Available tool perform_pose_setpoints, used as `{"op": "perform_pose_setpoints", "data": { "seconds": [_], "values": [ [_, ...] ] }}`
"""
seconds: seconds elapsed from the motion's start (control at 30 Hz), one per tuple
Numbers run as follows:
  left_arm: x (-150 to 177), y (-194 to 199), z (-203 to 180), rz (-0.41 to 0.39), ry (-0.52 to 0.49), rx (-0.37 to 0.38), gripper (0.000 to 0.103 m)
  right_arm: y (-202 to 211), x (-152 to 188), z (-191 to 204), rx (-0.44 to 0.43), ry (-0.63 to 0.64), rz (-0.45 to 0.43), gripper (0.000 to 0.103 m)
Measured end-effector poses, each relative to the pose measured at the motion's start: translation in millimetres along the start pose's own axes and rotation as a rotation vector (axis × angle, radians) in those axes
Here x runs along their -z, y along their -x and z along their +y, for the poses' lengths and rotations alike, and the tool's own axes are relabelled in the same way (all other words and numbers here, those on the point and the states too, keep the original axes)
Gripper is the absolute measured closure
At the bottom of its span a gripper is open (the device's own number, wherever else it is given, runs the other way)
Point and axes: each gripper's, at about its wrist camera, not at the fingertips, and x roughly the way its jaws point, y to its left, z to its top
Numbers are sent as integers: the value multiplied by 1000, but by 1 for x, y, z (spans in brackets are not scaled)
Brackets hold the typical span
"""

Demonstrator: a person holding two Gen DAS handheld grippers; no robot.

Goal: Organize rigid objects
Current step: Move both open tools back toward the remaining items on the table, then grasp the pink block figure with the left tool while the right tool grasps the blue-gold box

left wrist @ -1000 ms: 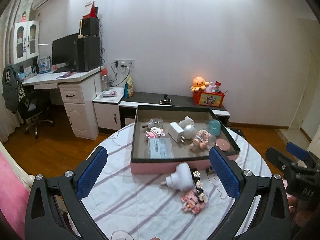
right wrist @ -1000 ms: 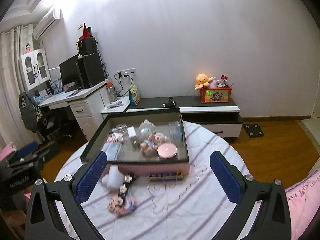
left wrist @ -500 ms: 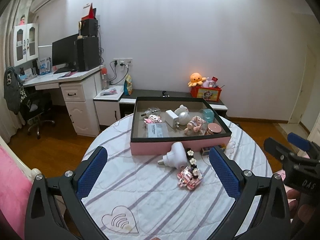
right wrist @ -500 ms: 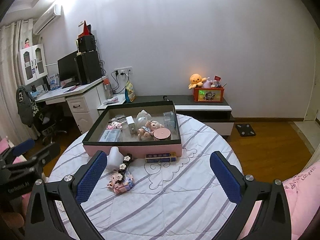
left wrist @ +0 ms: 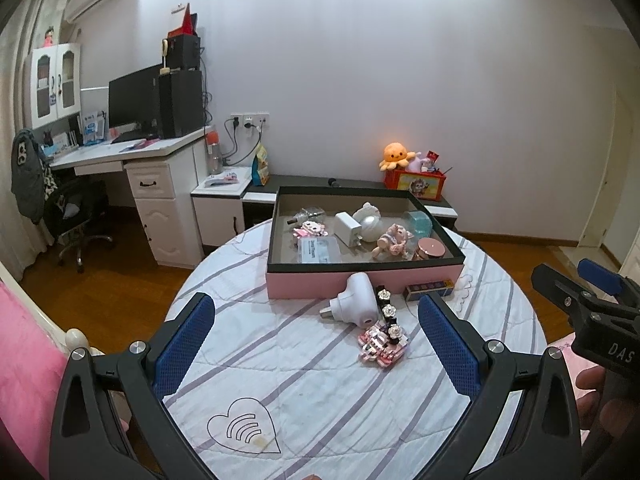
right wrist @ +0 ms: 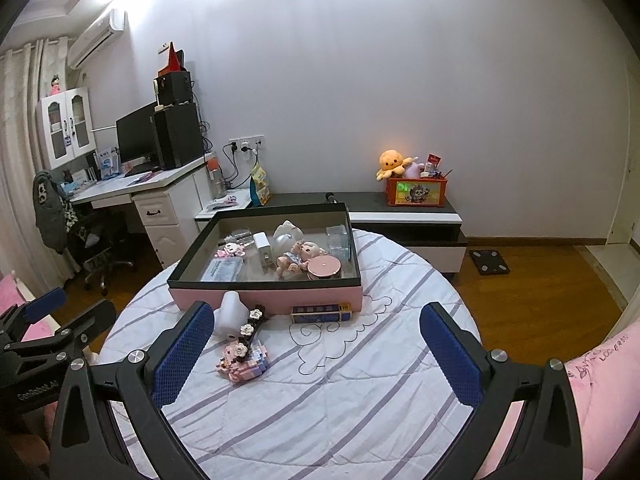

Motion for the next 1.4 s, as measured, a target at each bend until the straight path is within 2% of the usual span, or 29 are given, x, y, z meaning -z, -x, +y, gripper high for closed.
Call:
{"op": "perform_pose_setpoints", "data": {
  "seconds": [0.37, 0.83, 1.13, 1.23, 1.33, 1.4],
  "values": [
    [19, -33, -13, 96, -11, 11, 0, -25, 9, -16, 17, -24, 65, 0],
    [48, -95, -37, 244, -37, 2, 0, -79, 34, -42, 12, -54, 197, 0],
    [59, -139, -55, 330, -19, 55, 0, -100, 41, -51, 12, -72, 237, 0],
    [61, -154, -63, 352, -20, 45, 0, -106, 42, -57, 15, -81, 248, 0],
    [63, -167, -63, 380, -6, 40, 4, -110, 43, -61, 17, -88, 255, 0],
    [60, -166, -59, 360, 10, 70, 18, -114, 43, -63, 16, -93, 260, 0]
  ]
}}
